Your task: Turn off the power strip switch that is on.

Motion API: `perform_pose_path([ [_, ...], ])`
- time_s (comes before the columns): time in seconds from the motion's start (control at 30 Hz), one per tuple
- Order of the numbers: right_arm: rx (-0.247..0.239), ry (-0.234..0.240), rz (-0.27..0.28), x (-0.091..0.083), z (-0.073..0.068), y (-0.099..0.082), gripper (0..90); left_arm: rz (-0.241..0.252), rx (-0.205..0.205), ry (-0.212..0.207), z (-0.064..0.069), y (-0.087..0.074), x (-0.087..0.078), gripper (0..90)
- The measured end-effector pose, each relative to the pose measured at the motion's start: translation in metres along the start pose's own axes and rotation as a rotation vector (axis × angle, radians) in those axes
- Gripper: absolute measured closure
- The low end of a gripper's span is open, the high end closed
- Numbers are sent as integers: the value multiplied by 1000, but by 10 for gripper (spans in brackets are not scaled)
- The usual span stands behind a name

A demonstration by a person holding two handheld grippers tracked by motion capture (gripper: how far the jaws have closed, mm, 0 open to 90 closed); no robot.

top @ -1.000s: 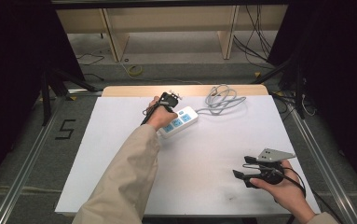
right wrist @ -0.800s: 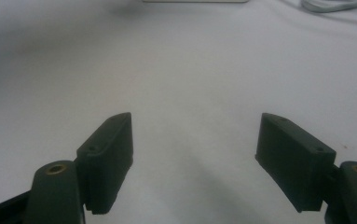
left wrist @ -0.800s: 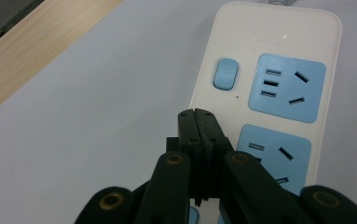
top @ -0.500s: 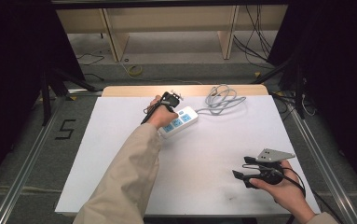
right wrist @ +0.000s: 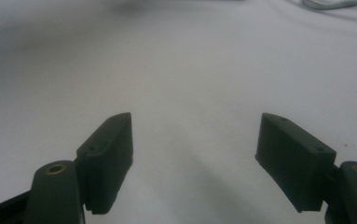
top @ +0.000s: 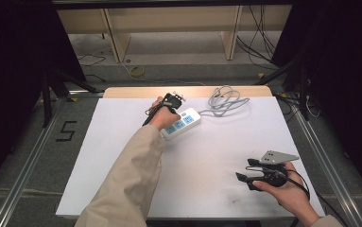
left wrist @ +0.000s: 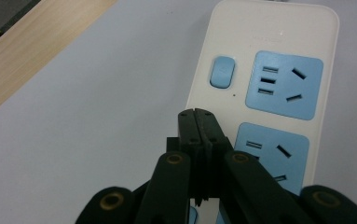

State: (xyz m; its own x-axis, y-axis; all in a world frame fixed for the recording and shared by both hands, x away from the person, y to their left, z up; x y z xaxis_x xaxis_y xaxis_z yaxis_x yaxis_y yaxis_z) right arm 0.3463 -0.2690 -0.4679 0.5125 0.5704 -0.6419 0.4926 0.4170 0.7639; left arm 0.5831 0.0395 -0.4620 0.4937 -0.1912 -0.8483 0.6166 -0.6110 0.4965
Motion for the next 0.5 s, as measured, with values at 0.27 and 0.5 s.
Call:
perform_pose_path([
  [0.27,-1,2,0,0,0,0,274,-15,0,-3,1,-1,0,900],
  [0.5,0,2,1,0,0,0,273,-26,-13,-8,1,0,0,900],
])
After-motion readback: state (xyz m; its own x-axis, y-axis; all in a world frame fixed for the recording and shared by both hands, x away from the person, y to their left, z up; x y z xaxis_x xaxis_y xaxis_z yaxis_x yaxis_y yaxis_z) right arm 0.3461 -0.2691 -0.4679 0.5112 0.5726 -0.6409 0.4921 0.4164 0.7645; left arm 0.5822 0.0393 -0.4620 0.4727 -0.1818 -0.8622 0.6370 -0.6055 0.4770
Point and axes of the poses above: each handheld gripper's, and its own axes: x roughly forward along the jaws, y roughly out of its top, z roughly to its right, the point moved 2 cm from there along x, roughly forward along the jaws, and after that the axes turned 2 degrees about -z, right-handed, at the moved point
